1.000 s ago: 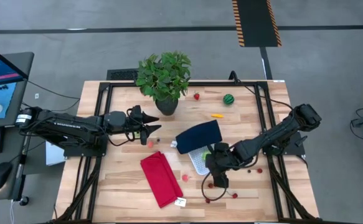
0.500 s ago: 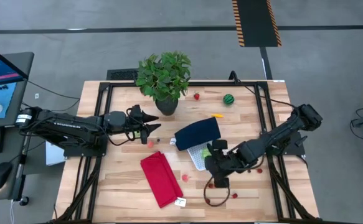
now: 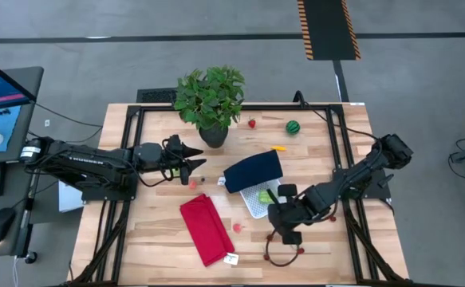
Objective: Pick and placing Produce into tupperware
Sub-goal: Adjust the bin
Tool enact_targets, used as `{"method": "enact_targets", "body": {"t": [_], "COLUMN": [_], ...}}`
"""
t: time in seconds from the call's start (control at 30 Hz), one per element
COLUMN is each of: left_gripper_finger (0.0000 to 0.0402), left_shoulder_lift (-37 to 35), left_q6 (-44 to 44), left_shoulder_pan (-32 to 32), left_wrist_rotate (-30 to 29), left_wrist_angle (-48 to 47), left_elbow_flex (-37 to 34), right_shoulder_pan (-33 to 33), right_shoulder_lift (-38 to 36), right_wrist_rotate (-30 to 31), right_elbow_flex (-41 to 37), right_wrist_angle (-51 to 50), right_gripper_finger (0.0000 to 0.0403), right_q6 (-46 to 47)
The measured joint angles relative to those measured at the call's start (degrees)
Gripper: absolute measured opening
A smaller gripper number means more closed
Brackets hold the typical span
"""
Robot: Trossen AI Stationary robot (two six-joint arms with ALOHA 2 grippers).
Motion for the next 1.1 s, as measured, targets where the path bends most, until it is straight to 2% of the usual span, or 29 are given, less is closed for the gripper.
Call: {"method": "enact_targets", "body": {"t": [0.37, 0.83, 1.1], "left_gripper_finger": [0.0185, 0.0185, 0.0185], "left_shoulder_lift": [0.0, 0.0, 0.0], "left_q6": [0.0, 0.0, 0.0], "left_shoulder_pan": [0.0, 0.0, 0.0], "left_wrist_rotate": [0.0, 0.0, 0.0], "left_wrist_angle": [0.0, 0.0, 0.0], "left_elbow_flex": [0.0, -0.1, -0.1], "right_shoulder_pan": [-4.0, -9.0, -13.0], "right_shoulder_lift": [0.0, 0.0, 0.0], "right_wrist_rotate": [-1.8, -1.6, -1.3], "right_elbow_flex": [-7.8, -7.9, -7.9], "right_wrist_angle": [3.9, 14.4, 15.0], "right_gripper_finger": [0.0011, 0.0011, 0.0013], "right_q6": [-0.8, -9.4, -11.4]}}
